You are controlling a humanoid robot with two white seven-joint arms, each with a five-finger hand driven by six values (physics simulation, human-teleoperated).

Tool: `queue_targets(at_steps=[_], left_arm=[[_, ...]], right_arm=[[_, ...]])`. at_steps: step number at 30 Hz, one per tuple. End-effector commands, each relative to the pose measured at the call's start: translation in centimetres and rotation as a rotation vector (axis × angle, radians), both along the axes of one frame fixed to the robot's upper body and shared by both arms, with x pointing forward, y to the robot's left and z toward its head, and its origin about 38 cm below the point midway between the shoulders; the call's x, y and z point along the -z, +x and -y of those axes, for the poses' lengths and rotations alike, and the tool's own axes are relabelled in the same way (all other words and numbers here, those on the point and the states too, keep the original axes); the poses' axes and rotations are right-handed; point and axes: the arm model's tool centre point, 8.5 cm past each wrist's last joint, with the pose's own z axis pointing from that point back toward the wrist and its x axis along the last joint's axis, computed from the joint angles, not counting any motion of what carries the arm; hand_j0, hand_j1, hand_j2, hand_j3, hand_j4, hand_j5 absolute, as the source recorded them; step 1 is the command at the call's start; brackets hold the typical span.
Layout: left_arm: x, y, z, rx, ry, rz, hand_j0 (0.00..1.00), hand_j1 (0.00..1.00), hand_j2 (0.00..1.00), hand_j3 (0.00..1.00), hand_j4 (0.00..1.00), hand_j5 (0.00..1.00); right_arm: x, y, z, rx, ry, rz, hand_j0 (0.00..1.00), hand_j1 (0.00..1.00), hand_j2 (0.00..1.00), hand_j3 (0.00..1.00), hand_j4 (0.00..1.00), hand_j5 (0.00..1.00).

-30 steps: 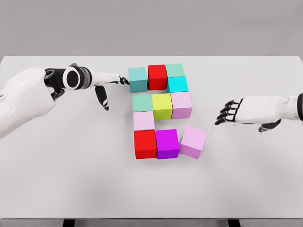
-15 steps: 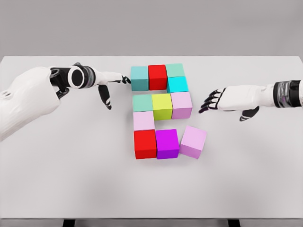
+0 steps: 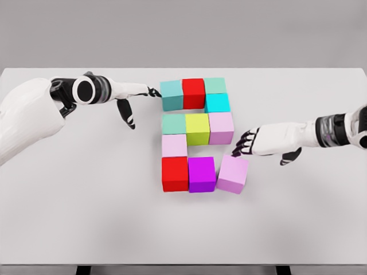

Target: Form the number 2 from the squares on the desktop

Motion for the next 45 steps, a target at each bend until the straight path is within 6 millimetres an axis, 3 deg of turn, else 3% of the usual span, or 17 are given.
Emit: queue_targets(at_steps=[1, 7, 14, 20, 24, 26, 28, 32, 40, 45], left_arm=[[-0.1, -0.1, 0.2, 0.011, -0.003, 0.003, 1.00, 1.00, 1.00, 1.00, 1.00, 1.00], [-0.3, 0.2, -1.1, -0.016, 0.007, 0.006, 1.00, 1.00, 1.00, 1.00, 1.00, 1.00], [0.1, 0.7, -0.8, -0.029, 0.010, 0.005, 1.00, 1.00, 1.00, 1.00, 1.00, 1.00], [0.0, 0.7, -0.2, -0.020, 0.004, 0.008, 1.00, 1.00, 1.00, 1.00, 1.00, 1.00], [-0.1, 0.8, 0.3, -0.015, 0.002, 0.009, 1.00, 1.00, 1.00, 1.00, 1.00, 1.00], [-0.1, 0.8, 0.2, -0.016, 0.003, 0.011, 1.00, 1.00, 1.00, 1.00, 1.00, 1.00], [-0.1, 0.9, 0.2, -0.018, 0.002, 0.011, 1.00, 1.00, 1.00, 1.00, 1.00, 1.00], [-0.3, 0.9, 0.4, -0.016, -0.001, 0.013, 1.00, 1.00, 1.00, 1.00, 1.00, 1.00], [-0.5, 1.5, 0.9, -0.028, -0.011, 0.015, 1.00, 1.00, 1.00, 1.00, 1.00, 1.00], [-0.5, 1.7, 1.0, -0.032, -0.011, 0.015, 1.00, 1.00, 1.00, 1.00, 1.00, 1.00]], right_arm=[[0.0, -0.5, -0.6, -0.021, 0.004, -0.003, 1.00, 1.00, 1.00, 1.00, 1.00, 1.00], [-0.1, -0.7, -0.9, -0.031, 0.009, -0.004, 1.00, 1.00, 1.00, 1.00, 1.00, 1.00], [-2.0, 1.2, 0.6, 0.035, 0.038, 0.013, 1.00, 1.00, 1.00, 1.00, 1.00, 1.00], [-2.9, 0.7, 3.3, 0.081, 0.011, 0.020, 1.00, 1.00, 1.00, 1.00, 1.00, 1.00], [-4.6, 0.1, 5.9, 0.127, -0.014, 0.040, 1.00, 1.00, 1.00, 1.00, 1.00, 1.00], [-5.0, -0.5, 6.2, 0.117, -0.024, 0.046, 1.00, 1.00, 1.00, 1.00, 1.00, 1.00], [-5.3, -2.8, 5.7, 0.062, -0.045, 0.042, 1.00, 1.00, 1.00, 1.00, 1.00, 1.00], [-2.8, -4.9, 4.6, 0.003, -0.073, -0.032, 1.00, 1.00, 1.00, 1.00, 1.00, 1.00], [-1.4, -5.7, 4.4, -0.012, -0.079, -0.073, 1.00, 1.00, 1.00, 1.00, 1.00, 1.00], [-1.2, -5.6, 3.1, -0.040, -0.060, -0.074, 1.00, 1.00, 1.00, 1.00, 1.00, 1.00]])
